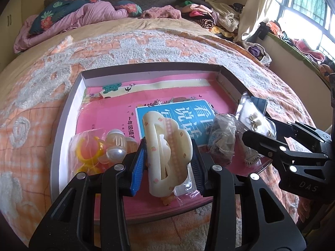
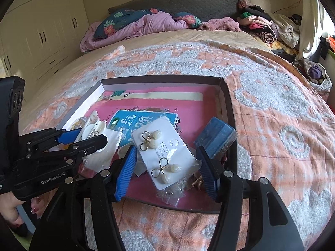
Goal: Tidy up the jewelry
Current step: 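Carry the claw clip over the box with the left gripper while the right gripper carries the earring card, then lower and release the claw clip in the box with the left gripper while the right gripper releases the card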
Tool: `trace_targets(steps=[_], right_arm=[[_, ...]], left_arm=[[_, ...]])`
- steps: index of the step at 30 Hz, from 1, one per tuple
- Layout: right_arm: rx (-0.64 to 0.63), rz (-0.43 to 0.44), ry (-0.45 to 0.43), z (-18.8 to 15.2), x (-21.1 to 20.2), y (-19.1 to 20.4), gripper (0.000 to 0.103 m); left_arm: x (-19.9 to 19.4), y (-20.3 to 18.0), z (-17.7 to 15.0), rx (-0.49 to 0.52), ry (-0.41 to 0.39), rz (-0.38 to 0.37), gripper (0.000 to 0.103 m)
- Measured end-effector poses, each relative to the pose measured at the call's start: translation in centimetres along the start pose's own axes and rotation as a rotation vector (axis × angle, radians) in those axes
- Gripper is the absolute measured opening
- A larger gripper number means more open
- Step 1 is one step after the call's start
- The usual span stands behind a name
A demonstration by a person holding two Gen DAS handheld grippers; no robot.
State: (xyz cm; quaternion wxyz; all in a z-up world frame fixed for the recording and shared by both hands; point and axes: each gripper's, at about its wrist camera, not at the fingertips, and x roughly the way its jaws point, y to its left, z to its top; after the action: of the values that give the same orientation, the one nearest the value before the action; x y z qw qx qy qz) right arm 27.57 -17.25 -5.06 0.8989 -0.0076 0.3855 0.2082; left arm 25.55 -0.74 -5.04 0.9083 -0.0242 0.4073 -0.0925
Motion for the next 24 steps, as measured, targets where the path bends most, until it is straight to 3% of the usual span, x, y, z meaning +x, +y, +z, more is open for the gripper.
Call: trace_targets(steps=[4,8,13,20,24], right_arm=[[0.007,-0.004,0.001,-0.3,-0.3,-0.2,0.063],[0.020,-0.007,-0.006,-0.5,-0.9,-0.4,0.069],[0.041,-0.023,-0.034,-0.4,-2.4,-0.8,0.082],[0.060,-0.031,-0.098,-0.5,-6.0,-0.9,0.089],[0.063,-0.028,-0.129,-1.0,-8.4,-0.5,0.092]], left_arm=[[0.0,0.0,0.0,-0.001,0.005,0.008,0.035],[-0.2,0.1,0.0,-0.003,0.006,0.015,0.050],[-1.3,0.1,0.1,-0.009,0.000,0.020,0.060],[-3.8,-0.5,0.4,-0.014,-0.037,0.033,0.084],[-6.2,-0.9,-0.1,-0.019,-0.066,0.031,0.091]])
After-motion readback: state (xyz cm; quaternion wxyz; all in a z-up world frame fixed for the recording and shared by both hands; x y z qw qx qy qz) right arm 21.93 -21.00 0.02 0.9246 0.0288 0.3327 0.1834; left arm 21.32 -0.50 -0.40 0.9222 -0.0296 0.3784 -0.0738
